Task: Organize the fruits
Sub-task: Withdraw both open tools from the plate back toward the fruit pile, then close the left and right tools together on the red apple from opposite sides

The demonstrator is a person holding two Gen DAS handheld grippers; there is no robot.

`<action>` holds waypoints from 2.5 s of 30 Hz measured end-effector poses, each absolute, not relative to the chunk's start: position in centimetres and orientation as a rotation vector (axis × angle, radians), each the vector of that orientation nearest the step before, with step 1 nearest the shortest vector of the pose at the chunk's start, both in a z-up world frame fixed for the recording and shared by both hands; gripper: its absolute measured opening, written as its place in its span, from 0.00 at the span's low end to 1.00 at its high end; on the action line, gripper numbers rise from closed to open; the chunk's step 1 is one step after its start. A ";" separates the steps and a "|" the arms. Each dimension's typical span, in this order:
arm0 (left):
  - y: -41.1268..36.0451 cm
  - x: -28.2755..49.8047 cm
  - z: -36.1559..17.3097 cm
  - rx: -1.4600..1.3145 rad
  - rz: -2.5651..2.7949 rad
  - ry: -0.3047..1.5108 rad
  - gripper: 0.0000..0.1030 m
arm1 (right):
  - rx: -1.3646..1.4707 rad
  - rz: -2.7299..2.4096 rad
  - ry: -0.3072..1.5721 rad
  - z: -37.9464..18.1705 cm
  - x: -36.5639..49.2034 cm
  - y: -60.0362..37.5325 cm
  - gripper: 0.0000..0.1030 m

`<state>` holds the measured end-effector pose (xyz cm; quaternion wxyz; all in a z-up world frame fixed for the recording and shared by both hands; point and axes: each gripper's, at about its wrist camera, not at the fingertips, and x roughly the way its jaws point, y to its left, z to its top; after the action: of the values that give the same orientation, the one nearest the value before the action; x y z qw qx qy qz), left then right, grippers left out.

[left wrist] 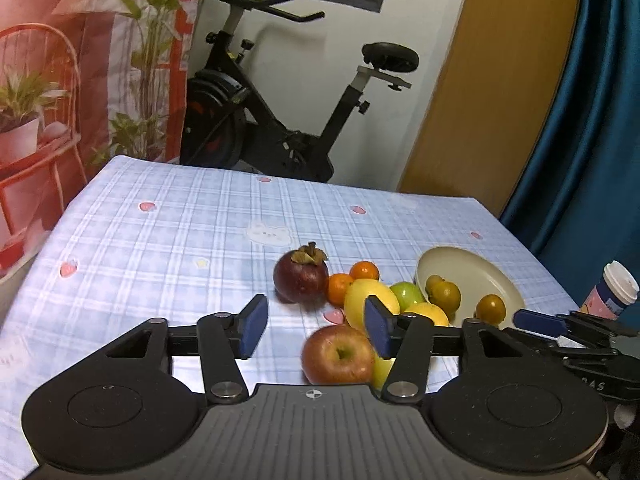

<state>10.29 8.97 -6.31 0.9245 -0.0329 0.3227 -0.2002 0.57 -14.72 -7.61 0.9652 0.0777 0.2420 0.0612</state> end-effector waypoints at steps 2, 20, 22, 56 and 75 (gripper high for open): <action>9.5 11.0 -5.8 -0.065 -0.415 0.681 0.57 | 0.144 0.149 0.504 -7.1 1.4 -13.8 0.50; 9.6 14.3 -9.6 -0.171 -0.499 0.867 0.60 | -0.121 0.388 0.690 -8.7 7.9 -5.0 0.63; 9.2 14.7 -10.2 -0.180 -0.510 0.887 0.60 | -0.135 0.395 0.708 -8.9 8.6 -4.6 0.63; 7.0 16.5 -14.5 -0.261 -0.518 1.002 0.63 | -0.169 0.500 0.790 -12.2 13.5 -3.4 0.64; 3.8 14.7 -9.0 -0.239 -0.563 0.847 0.63 | -0.063 0.454 0.653 -8.0 10.9 -6.2 0.64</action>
<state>14.70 3.75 -8.97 0.8667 -0.1141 0.4045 -0.2688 10.86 -6.23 -7.98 0.9215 -0.0304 0.3177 0.2212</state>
